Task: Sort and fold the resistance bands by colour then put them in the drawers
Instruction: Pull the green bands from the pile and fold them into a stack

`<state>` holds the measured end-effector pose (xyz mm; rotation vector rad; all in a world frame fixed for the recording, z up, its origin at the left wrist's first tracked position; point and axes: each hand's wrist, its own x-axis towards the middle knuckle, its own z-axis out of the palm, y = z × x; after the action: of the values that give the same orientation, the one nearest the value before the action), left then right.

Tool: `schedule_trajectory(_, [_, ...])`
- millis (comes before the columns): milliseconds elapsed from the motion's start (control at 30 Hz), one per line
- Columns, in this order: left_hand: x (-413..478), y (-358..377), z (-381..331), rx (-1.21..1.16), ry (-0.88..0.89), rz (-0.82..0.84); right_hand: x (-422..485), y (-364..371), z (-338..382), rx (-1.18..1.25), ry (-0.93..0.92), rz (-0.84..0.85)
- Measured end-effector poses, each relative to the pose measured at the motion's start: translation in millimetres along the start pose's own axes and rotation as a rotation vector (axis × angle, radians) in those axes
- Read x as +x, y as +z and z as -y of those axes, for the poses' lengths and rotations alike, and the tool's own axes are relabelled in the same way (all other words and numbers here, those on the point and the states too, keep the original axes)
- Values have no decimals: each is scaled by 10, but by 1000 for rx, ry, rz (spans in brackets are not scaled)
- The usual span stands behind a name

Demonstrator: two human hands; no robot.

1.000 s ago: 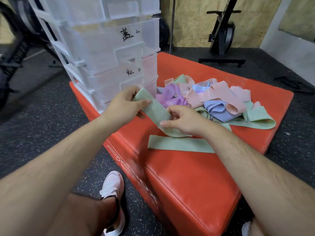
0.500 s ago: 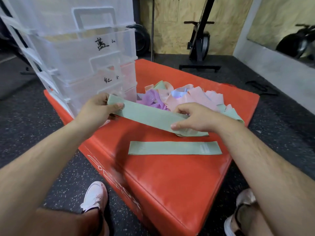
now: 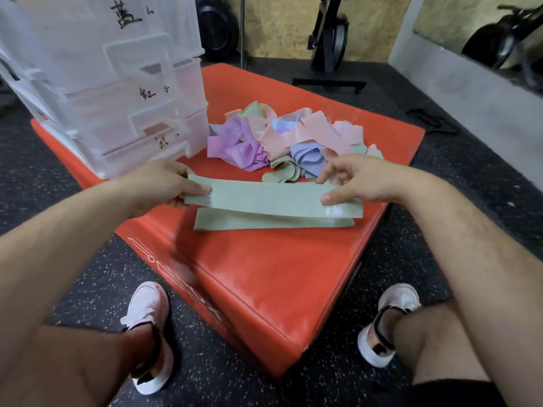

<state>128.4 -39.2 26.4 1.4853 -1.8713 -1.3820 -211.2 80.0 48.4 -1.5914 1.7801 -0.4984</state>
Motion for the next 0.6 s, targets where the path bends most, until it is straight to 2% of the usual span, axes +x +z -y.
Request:
schedule_trajectory(233, [52, 3, 76, 103, 14, 31, -156, -115, -94, -10, 112, 151])
schedule_trajectory(367, [90, 0, 126, 171, 34, 70, -157, -159, -105, 12, 115, 111])
schedule_trajectory(533, [97, 16, 195, 279, 2, 86, -116, -7, -186, -60, 148, 99])
schedule_trajectory(600, [106, 13, 226, 302, -11, 92, -60, 81, -252, -119, 163, 46])
